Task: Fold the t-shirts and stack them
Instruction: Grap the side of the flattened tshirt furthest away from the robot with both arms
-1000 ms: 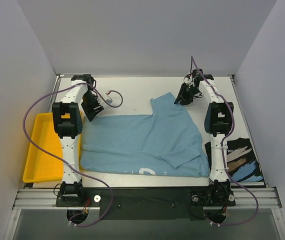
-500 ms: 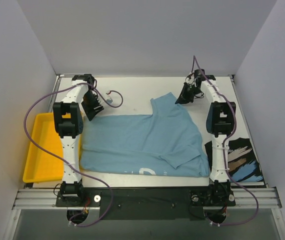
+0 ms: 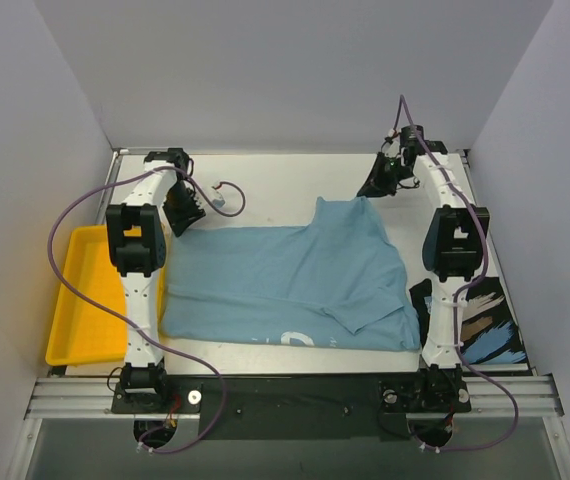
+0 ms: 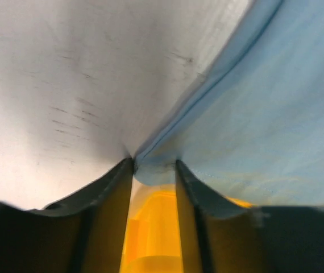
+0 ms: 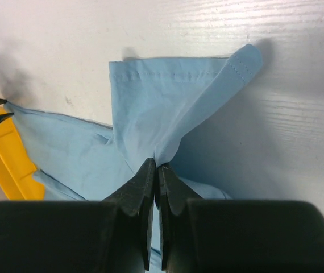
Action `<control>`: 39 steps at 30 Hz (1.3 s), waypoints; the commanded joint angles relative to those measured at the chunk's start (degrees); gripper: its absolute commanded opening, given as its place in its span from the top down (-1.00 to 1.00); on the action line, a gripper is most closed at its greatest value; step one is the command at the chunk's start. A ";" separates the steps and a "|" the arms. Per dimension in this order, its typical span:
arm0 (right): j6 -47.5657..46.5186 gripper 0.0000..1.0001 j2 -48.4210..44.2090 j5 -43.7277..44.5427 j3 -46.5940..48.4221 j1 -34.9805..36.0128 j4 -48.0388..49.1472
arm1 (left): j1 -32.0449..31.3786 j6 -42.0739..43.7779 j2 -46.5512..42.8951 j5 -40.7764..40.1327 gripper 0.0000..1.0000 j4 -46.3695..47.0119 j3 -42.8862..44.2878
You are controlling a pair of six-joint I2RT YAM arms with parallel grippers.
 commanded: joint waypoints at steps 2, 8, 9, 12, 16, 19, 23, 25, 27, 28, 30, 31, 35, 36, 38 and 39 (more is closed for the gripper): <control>-0.86 1.00 -4.47 -1.03 -2.23 0.17 -0.56 | -0.31 -0.63 -1.81 3.60 0.55 4.36 -8.77; -0.95 1.00 -7.28 -1.82 -4.34 -0.26 -0.73 | -0.66 -4.06 -6.73 9.66 1.00 5.53 -9.32; -0.95 1.00 -8.59 -1.82 -4.87 -0.35 -0.82 | -0.49 -5.19 -7.70 9.93 1.00 5.79 -8.97; -1.31 1.00 -12.64 -1.74 -9.86 -1.49 -1.87 | 0.30 -6.35 -13.83 11.51 1.00 6.41 -9.75; -3.50 1.00 -20.63 -0.33 -19.96 -3.24 -5.91 | 0.30 -3.72 -23.58 10.82 1.00 8.34 -18.00; -6.66 1.00 -27.65 2.20 -27.79 -3.52 -9.17 | 0.30 -1.87 -30.10 9.15 1.00 10.01 -27.31; -8.25 1.00 -35.21 5.64 -39.74 -3.52 -11.90 | 0.30 1.64 -37.41 5.02 1.00 11.50 -36.99; -8.77 1.00 -37.68 7.39 -46.59 -3.52 -11.99 | 0.30 3.14 -39.69 1.77 1.00 13.78 -42.17; -9.12 1.00 -38.75 9.32 -50.55 -3.52 -11.98 | 0.22 4.11 -40.84 -0.08 1.00 15.46 -45.34; -9.04 1.00 -38.93 10.73 -51.62 -3.34 -11.90 | 0.13 4.29 -40.84 -0.61 1.00 16.07 -46.48; -8.95 1.00 -38.84 11.79 -53.91 -3.43 -11.28 | -0.05 4.37 -40.58 -1.31 1.00 17.04 -47.28; -8.08 1.00 -38.75 11.97 -54.44 -3.25 -11.19 | -0.05 4.20 -40.49 -1.49 1.00 17.74 -47.46; -6.40 1.00 -37.35 13.64 -51.04 -3.34 -11.11 | -0.14 1.57 -39.70 -1.76 1.00 23.71 -44.75; -6.32 1.00 -36.13 14.25 -49.54 -3.34 -11.11 | -0.14 -0.79 -39.44 -1.84 1.00 25.81 -42.39; -6.31 1.00 -33.85 14.78 -44.01 -3.34 -11.11 | -0.22 -5.00 -38.30 -1.84 1.00 28.46 -37.04; -6.23 1.00 -32.70 14.96 -39.98 -3.52 -11.37 | -0.22 -7.64 -37.34 -1.50 1.00 28.82 -33.61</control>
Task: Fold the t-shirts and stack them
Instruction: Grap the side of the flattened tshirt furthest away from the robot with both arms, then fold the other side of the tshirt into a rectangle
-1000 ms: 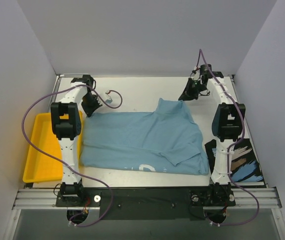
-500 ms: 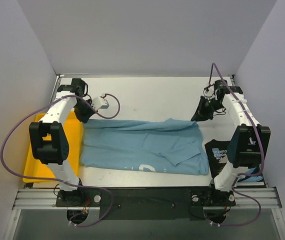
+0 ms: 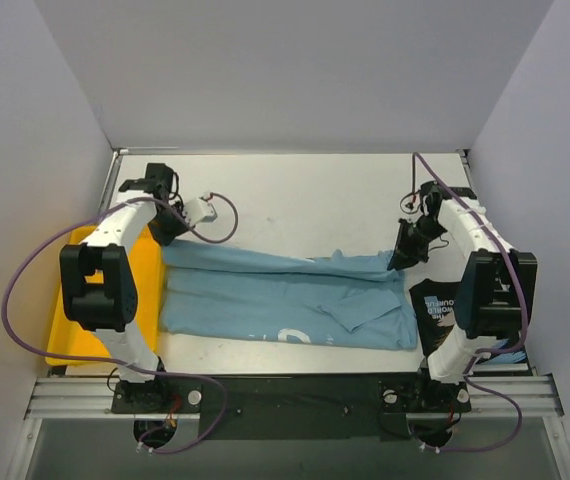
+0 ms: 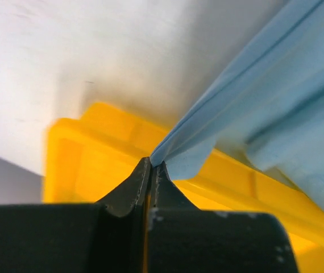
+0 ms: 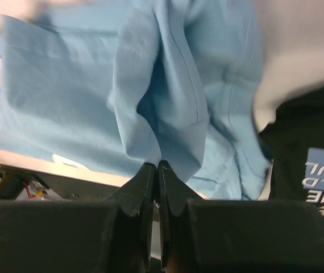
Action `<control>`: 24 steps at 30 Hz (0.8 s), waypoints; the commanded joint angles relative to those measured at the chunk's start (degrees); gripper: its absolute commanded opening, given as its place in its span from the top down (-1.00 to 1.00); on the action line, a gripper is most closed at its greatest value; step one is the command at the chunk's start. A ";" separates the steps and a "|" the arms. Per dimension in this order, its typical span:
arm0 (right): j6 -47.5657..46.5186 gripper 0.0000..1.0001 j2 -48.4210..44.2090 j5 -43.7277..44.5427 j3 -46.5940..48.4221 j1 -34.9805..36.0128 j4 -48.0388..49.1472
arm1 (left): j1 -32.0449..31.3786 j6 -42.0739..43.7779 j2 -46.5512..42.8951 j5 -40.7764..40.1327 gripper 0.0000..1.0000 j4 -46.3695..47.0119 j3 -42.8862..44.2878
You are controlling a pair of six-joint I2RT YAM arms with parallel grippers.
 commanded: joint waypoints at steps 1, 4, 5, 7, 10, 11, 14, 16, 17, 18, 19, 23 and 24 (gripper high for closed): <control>0.53 1.00 4.79 3.88 12.88 -0.41 -1.25 | 0.10 -9.10 2.23 -1.08 1.00 10.11 13.45; 0.79 1.00 7.96 3.53 21.05 -0.68 -3.35 | 0.45 -12.97 3.03 -1.34 1.00 9.94 17.95; 0.53 1.00 8.67 3.88 21.77 -0.59 -3.88 | 0.63 -13.33 2.85 -1.43 1.00 10.03 17.78; 0.18 1.00 8.33 4.40 19.69 -0.50 -4.76 | 0.98 -12.99 1.45 -1.34 1.00 9.85 15.59; 0.09 1.00 5.96 4.58 14.67 -0.24 -4.77 | 1.07 -10.01 -3.19 0.68 1.00 11.42 5.87; 0.00 1.00 4.56 4.67 11.79 0.20 -4.68 | 1.07 -9.38 -4.26 1.12 1.00 11.70 3.39; 1.14 1.00 1.74 4.41 5.45 1.08 -3.89 | 0.98 -7.27 -5.59 1.21 1.00 12.05 -4.08; 2.54 1.00 0.59 5.19 1.05 3.27 -3.27 | 1.07 -6.66 -4.89 0.59 1.00 12.66 -6.46; 2.90 1.00 0.41 5.46 -1.66 3.19 -2.75 | 1.07 -6.57 -4.62 0.07 1.00 13.10 -7.00; 3.77 1.00 -0.02 6.16 -2.73 3.28 -2.48 | 1.07 -5.78 -4.01 -0.20 1.00 13.19 -7.88; 3.95 1.00 -0.20 6.60 -4.74 3.28 -1.87 | 0.98 -5.51 -3.65 -0.29 1.00 12.85 -8.23; 5.18 1.00 -0.12 6.43 -7.66 3.36 -1.08 | 0.98 -3.14 -1.46 -0.63 1.00 11.17 -8.59; 5.53 1.00 -0.38 6.34 -8.01 3.45 -0.90 | 0.98 -2.96 -1.02 -1.07 1.00 10.91 -8.50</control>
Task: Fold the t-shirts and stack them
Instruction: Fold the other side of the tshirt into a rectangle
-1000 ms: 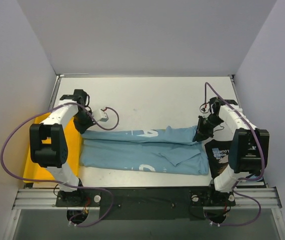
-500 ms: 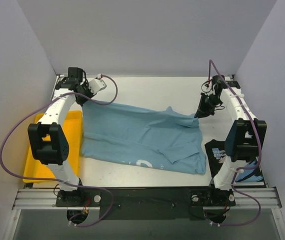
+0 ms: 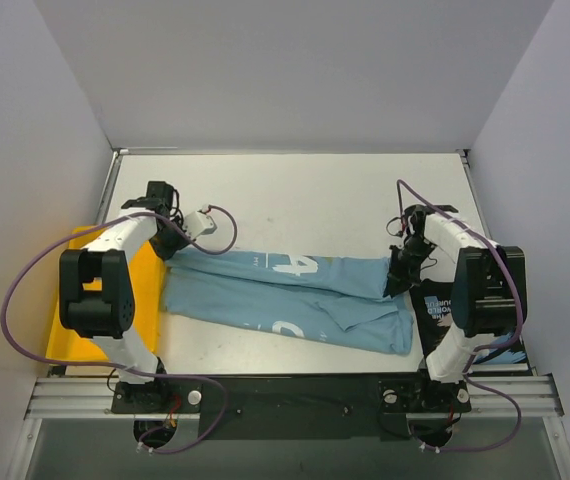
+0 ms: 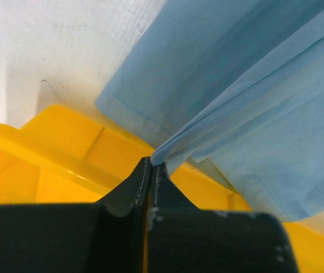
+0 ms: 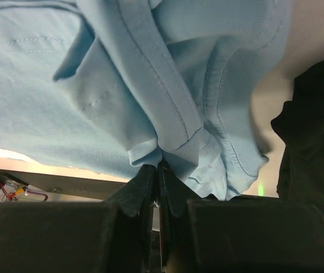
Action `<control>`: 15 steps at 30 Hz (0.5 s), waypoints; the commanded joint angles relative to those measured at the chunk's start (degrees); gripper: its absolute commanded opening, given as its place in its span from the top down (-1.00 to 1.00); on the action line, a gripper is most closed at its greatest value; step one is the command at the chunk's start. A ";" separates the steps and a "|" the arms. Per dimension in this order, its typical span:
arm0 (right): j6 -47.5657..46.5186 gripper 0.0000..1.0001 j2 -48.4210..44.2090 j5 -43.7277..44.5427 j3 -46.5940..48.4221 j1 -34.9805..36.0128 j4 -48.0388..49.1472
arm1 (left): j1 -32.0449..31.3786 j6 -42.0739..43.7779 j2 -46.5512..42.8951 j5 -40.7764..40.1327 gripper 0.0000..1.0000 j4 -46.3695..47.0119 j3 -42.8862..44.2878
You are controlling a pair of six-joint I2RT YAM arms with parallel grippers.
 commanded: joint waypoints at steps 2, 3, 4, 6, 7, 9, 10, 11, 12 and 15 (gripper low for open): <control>2.46 1.00 -3.07 2.62 -1.83 -0.18 -1.05 | 0.52 3.66 1.85 -0.95 1.00 -1.63 1.27; 2.54 1.00 -2.98 2.89 -1.75 -0.18 -1.22 | 0.52 4.01 1.50 0.27 1.00 -2.17 1.88; 2.63 1.00 -2.90 3.59 -1.83 -0.18 -1.23 | 0.44 4.36 1.32 0.81 1.00 -3.48 1.98; 2.81 0.93 -2.54 4.21 -2.18 -0.18 -1.49 | 0.26 5.42 0.62 1.69 1.00 -4.46 2.07; 2.90 0.85 -2.54 4.21 -2.27 -0.26 -1.58 | 0.17 5.86 0.45 1.34 1.00 -4.63 2.07; 3.33 0.61 -2.89 4.30 -2.71 -0.26 -1.75 | 0.26 6.56 0.44 0.99 1.00 -5.51 1.98; 3.60 0.54 -3.68 4.47 -2.89 -0.18 -1.75 | 0.17 6.74 0.36 1.16 1.00 -6.38 1.98; 3.86 0.52 -4.29 5.26 -2.97 -0.26 -2.19 | 0.17 7.09 0.10 1.86 1.00 -6.92 1.98; 3.95 0.51 -5.43 5.61 -2.98 -0.26 -2.45 | 0.08 7.18 0.01 2.22 1.00 -7.62 1.98; 4.13 0.53 -7.37 7.19 -3.15 -0.18 -3.33 | 0.00 7.88 -0.26 3.62 1.00 -9.11 2.41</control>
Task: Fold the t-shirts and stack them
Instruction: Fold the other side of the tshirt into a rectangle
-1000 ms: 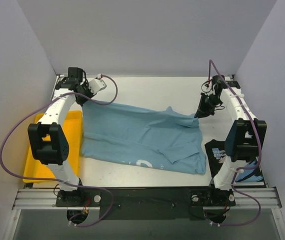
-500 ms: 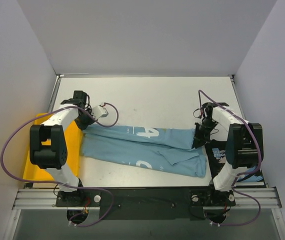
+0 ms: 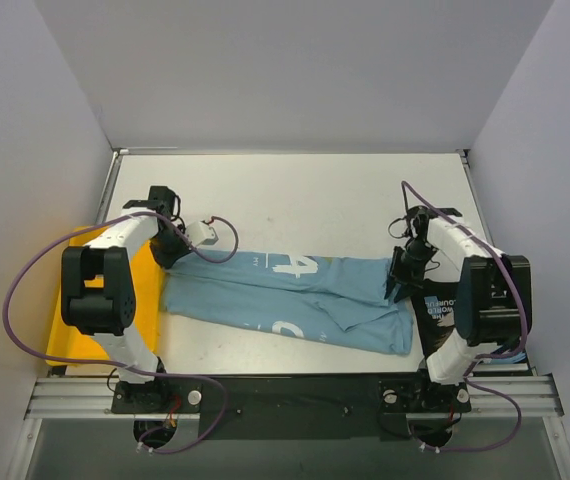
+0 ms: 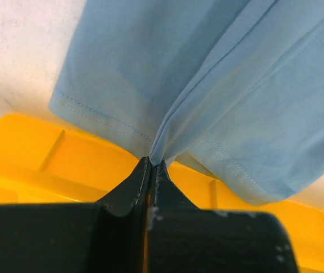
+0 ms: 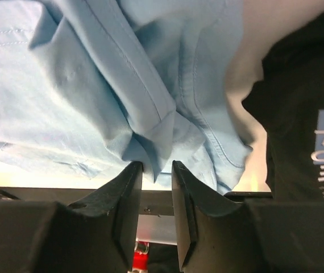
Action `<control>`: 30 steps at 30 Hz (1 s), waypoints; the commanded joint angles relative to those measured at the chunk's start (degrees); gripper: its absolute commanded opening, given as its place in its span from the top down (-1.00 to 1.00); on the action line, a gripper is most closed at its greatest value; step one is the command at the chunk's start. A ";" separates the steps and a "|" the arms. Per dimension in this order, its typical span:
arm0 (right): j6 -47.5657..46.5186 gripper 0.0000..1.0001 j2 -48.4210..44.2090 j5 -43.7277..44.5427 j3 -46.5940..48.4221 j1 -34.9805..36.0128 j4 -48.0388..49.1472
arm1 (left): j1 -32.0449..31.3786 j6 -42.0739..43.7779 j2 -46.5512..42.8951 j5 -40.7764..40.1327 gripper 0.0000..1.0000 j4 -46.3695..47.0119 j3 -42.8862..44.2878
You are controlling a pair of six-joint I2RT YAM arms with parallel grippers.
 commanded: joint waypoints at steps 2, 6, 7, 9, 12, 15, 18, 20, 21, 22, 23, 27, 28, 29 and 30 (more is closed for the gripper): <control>0.94 0.52 -6.72 3.44 -0.18 -0.09 -4.25 | 0.04 2.94 -2.18 3.04 0.99 -4.94 3.09; 0.85 0.20 -8.05 2.21 1.31 0.44 -1.71 | 0.04 4.35 -2.45 4.18 0.99 -7.49 5.29; 1.02 0.15 -7.88 1.95 1.75 0.44 -0.31 | 0.04 4.61 -2.53 4.44 1.00 -7.76 5.64; 1.46 0.14 -6.38 1.94 2.46 0.35 2.23 | 0.04 4.88 -2.62 4.44 1.00 -7.67 5.65; 3.04 0.14 -2.79 0.46 3.16 0.44 4.88 | 0.04 4.53 -3.15 4.27 1.00 -6.97 5.47; 3.66 0.16 -0.67 0.45 2.81 0.35 6.03 | 0.04 4.09 -3.76 4.53 1.00 -6.79 5.04; 4.10 0.21 -0.31 0.36 1.23 0.44 5.86 | -0.05 3.91 -3.94 4.62 1.00 -6.71 4.94; 4.71 0.24 -0.66 -0.25 0.01 0.44 5.85 | 0.04 3.65 -3.94 4.53 1.00 -6.53 5.03; 4.89 0.26 -0.84 -0.60 -0.35 0.35 5.68 | -0.05 3.56 -3.85 4.62 1.00 -6.53 5.21; 5.06 0.34 -1.19 -0.52 -1.22 0.44 5.68 | 0.04 3.56 -3.68 4.53 1.00 -6.44 5.30; 5.07 0.41 -1.28 -0.08 -1.49 0.44 5.68 | 0.04 3.47 -3.68 4.53 1.00 -6.27 5.47; 4.54 0.85 -1.37 0.54 -2.81 0.35 5.42 | 0.13 3.47 -3.59 4.09 1.00 -5.83 6.09; 4.37 1.00 -1.46 0.54 -2.81 0.35 5.42 | 0.13 3.47 -3.59 4.09 1.00 -5.74 6.17; 4.28 1.00 -1.72 0.54 -2.73 0.27 5.50 | 0.04 3.39 -3.59 3.92 1.00 -5.30 6.26; 4.10 1.00 -1.72 0.54 -2.47 0.18 5.50 | 0.13 3.12 -3.59 3.48 1.00 -4.69 6.44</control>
